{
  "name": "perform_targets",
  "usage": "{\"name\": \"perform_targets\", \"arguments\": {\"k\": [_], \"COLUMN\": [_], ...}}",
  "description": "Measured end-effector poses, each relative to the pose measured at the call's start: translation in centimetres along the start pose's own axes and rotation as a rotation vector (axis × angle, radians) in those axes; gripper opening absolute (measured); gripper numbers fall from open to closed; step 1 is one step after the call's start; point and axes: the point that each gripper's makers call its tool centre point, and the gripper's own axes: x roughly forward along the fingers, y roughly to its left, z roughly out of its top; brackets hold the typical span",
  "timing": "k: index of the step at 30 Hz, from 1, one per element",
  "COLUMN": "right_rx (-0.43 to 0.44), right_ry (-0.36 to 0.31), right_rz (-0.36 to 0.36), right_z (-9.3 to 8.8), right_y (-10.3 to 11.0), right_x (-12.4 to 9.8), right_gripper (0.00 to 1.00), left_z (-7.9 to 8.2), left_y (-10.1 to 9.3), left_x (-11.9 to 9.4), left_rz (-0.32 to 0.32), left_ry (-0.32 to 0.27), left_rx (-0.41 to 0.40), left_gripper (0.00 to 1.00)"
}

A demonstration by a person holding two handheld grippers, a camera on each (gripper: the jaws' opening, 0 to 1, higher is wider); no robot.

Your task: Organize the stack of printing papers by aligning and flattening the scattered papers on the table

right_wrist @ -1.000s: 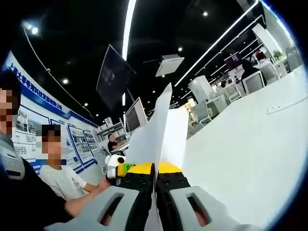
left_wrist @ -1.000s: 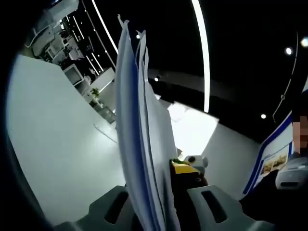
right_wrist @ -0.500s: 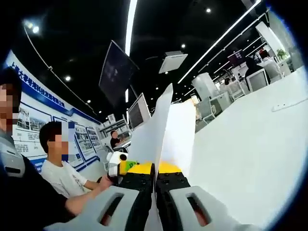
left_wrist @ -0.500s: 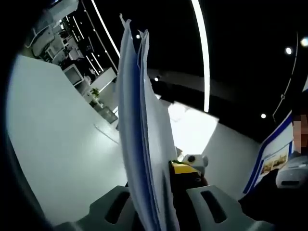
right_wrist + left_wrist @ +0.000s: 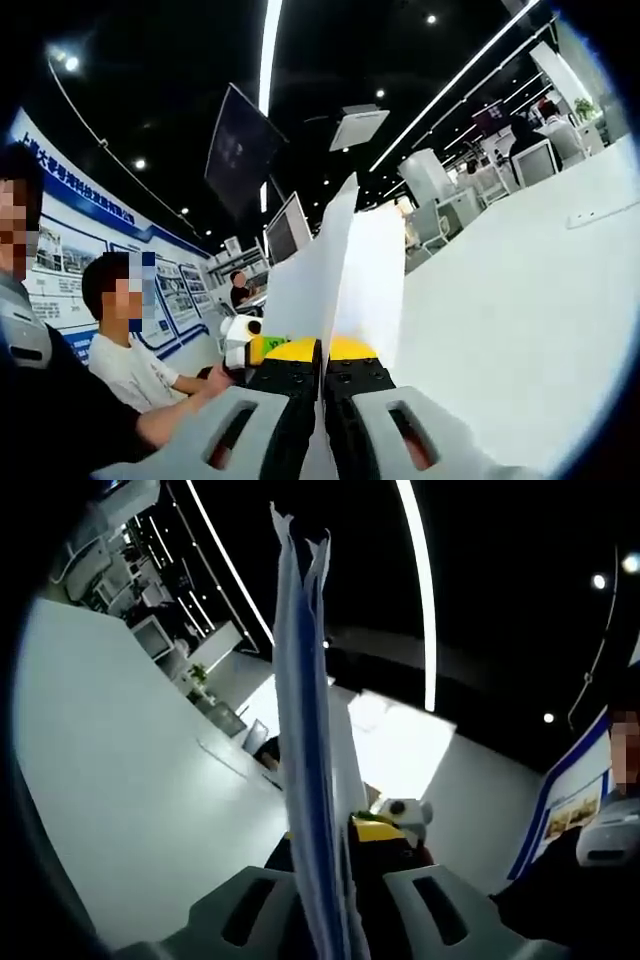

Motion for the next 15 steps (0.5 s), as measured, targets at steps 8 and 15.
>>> {"name": "perform_targets", "arguments": {"k": [8,15], "right_rx": [0.008,-0.007], "right_ry": [0.001,-0.001], "right_rz": [0.001,0.006], "right_z": [-0.27,-0.4], "right_y": [0.03,0.52], "right_x": [-0.01,-0.27], "right_gripper": [0.0,0.0], "left_z": [0.05,-0.11], "left_y": [0.0,-0.42], "left_x": [-0.02,0.07], "left_rz": [-0.006,-0.017], "left_ry": [0.002,0.007], "left_rx": [0.012,0.048], "left_gripper": [0.07,0.06]}}
